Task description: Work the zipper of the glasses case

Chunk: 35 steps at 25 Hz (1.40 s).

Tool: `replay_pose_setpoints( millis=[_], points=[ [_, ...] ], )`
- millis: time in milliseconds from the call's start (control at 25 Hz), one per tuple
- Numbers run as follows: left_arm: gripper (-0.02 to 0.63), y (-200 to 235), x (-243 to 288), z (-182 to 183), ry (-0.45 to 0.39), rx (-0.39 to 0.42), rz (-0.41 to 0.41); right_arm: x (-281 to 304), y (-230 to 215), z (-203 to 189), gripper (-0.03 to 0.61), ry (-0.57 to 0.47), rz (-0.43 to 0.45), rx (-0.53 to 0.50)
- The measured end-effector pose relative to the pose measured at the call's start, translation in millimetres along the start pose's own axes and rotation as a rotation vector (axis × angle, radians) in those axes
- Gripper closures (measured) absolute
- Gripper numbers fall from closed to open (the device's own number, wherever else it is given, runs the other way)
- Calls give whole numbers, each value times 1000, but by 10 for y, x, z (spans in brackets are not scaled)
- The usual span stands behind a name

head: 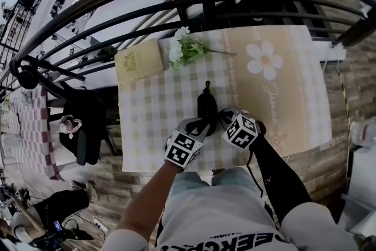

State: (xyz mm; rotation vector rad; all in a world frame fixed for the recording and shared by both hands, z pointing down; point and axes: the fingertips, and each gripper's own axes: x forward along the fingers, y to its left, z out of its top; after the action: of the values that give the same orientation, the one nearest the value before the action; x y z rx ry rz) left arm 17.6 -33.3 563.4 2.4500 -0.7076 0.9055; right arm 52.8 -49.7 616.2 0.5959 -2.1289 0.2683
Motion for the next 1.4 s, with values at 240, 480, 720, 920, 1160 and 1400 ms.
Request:
replay_pose_setpoints(
  millis=[240,480,720,920,1160,1400],
  points=[
    [537,63,65,64,-10,-12,14,81,-234,146,548,12,-32,-36],
    [542,75,67,107,-21,-14,7,112,-246,149,548,10,-9,-54],
    [545,76,137,121,-28,39,10,133,-218,94,549,29,27,-98],
    [545,71,149,134,-37,32,6,110,-170,68,549,33,55,-140],
    [546,64,147,128,-30,26,-3,102,-11,-34,550,51,96,-185],
    [545,57,154,128,-32,19,0,113,-237,55,532,13,-32,-143]
  ],
)
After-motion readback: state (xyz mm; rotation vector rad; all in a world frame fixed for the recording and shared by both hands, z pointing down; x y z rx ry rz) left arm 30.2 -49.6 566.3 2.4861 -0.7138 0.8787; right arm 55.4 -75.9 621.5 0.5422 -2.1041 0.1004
